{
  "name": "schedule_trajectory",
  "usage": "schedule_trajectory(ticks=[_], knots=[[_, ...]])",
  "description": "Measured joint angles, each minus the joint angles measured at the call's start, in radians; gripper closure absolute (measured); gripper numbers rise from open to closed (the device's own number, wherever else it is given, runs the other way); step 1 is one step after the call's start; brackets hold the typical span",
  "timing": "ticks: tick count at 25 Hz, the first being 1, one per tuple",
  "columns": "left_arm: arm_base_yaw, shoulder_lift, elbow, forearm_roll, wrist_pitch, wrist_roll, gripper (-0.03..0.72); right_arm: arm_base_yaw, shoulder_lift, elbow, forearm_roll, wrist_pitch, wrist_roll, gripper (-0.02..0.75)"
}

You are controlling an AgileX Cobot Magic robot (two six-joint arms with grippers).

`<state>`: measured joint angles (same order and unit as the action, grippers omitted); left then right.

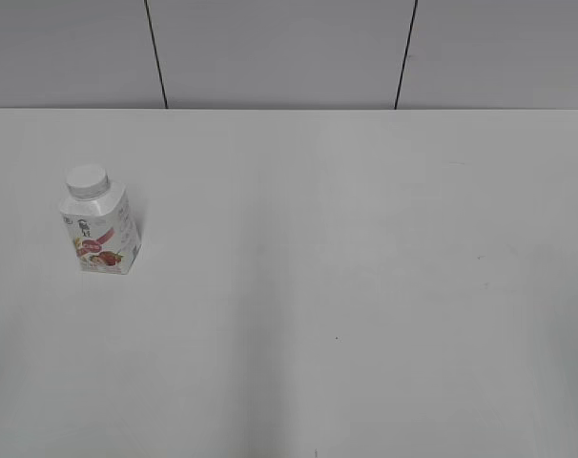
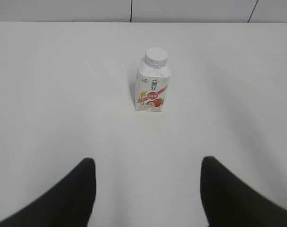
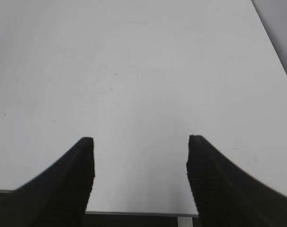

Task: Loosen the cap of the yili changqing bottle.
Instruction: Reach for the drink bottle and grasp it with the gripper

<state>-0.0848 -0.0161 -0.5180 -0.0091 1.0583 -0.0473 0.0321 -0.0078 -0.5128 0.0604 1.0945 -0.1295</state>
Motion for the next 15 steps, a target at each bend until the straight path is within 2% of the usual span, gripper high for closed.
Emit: schedule_trajectory(ticks=[15], knots=[[0.0, 0.0, 0.0, 0.0, 0.0, 0.0, 0.252, 0.0, 0.0, 0.0, 0.0, 0.0, 0.0, 0.246]])
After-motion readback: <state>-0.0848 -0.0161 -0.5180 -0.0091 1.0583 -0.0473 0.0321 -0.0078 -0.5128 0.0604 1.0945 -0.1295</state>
